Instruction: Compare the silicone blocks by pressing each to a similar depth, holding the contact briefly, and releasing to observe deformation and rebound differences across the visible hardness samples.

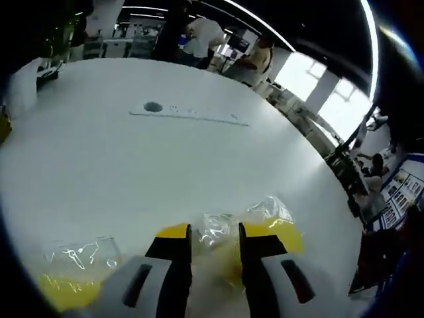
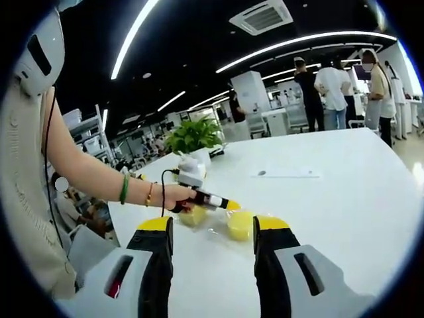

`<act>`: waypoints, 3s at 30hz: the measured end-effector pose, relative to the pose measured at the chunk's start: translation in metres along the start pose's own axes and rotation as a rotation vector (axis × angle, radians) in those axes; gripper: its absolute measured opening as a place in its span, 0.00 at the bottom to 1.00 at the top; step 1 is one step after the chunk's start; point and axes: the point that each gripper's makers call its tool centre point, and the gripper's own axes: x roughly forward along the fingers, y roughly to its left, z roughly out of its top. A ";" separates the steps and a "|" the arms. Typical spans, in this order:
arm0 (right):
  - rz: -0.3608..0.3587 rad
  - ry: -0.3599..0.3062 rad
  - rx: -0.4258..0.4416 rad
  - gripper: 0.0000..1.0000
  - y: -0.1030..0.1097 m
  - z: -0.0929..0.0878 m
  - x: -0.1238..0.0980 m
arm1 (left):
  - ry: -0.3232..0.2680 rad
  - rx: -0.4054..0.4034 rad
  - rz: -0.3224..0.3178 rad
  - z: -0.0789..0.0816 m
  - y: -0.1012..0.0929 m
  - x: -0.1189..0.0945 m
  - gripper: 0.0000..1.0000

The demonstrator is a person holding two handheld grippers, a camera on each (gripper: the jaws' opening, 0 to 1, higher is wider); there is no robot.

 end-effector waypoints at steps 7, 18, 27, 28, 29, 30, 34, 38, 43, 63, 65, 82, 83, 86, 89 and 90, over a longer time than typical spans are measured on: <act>0.025 -0.024 0.021 0.48 0.008 0.007 -0.001 | -0.042 0.200 0.002 0.019 -0.011 -0.025 0.43; 0.069 -0.031 0.032 0.60 0.029 0.016 -0.001 | -0.169 0.255 -0.068 0.032 -0.044 -0.107 0.49; 0.084 -0.025 0.007 0.64 0.055 0.009 -0.009 | -0.261 0.239 -0.062 0.022 -0.050 -0.185 0.61; 0.084 -0.031 0.008 0.64 0.057 0.008 -0.009 | -0.273 0.240 -0.065 0.020 -0.051 -0.192 0.62; 0.084 -0.037 0.008 0.64 0.059 0.008 -0.010 | -0.290 0.239 -0.067 0.020 -0.052 -0.200 0.63; 0.081 -0.050 0.004 0.64 0.062 0.009 -0.011 | -0.311 0.238 -0.069 0.018 -0.053 -0.212 0.65; 0.062 -0.084 -0.011 0.64 0.071 0.014 -0.015 | -0.371 0.196 -0.084 0.008 -0.054 -0.250 0.70; 0.051 -0.127 0.000 0.61 0.078 0.017 -0.023 | -0.423 0.183 -0.075 -0.004 -0.051 -0.281 0.73; 0.042 -0.126 0.019 0.65 0.091 0.003 -0.033 | -0.460 0.156 -0.065 -0.029 -0.045 -0.316 0.74; -0.079 -0.163 0.001 0.72 0.106 -0.017 -0.056 | -0.565 -0.039 -0.047 -0.070 -0.018 -0.378 0.77; -0.095 -0.182 0.004 0.73 0.105 -0.016 -0.057 | -0.575 -0.046 -0.043 -0.069 -0.018 -0.378 0.77; -0.138 -0.171 0.003 0.71 0.098 -0.021 -0.055 | -0.536 0.025 -0.043 -0.071 -0.031 -0.378 0.79; -0.137 -0.170 0.002 0.70 0.098 -0.020 -0.055 | -0.538 0.023 -0.037 -0.071 -0.030 -0.379 0.79; -0.132 -0.170 0.000 0.70 0.098 -0.017 -0.055 | -0.549 0.007 -0.030 -0.068 -0.030 -0.382 0.77; -0.123 -0.171 -0.005 0.70 0.099 -0.015 -0.054 | -0.568 0.001 -0.036 -0.063 -0.033 -0.382 0.77; -0.122 -0.170 -0.005 0.70 0.099 -0.014 -0.054 | -0.567 0.005 -0.035 -0.063 -0.033 -0.381 0.78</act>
